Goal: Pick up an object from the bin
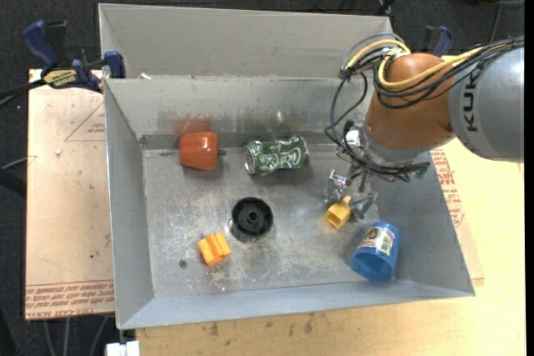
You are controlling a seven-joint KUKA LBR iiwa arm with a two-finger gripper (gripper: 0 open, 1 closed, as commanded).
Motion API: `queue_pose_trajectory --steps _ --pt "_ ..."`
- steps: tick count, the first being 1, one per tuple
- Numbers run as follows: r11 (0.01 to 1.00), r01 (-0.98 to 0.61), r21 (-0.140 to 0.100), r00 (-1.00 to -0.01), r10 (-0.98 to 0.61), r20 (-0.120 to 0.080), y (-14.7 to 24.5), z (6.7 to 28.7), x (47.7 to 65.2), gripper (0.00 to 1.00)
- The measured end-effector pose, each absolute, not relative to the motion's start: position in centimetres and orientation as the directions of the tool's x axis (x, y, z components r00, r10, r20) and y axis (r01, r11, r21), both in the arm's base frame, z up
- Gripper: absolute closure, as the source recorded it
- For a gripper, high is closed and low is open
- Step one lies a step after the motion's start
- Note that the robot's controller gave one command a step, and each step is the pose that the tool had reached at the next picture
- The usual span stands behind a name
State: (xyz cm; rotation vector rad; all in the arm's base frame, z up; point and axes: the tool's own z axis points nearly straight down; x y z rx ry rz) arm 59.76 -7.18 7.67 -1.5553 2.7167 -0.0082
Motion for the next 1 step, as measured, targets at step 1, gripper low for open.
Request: queue_pose_trajectory --steps 1 --pt "0.507 -0.862 -0.010 -0.507 -0.862 -0.007 -7.18 7.67 59.76 1.00"
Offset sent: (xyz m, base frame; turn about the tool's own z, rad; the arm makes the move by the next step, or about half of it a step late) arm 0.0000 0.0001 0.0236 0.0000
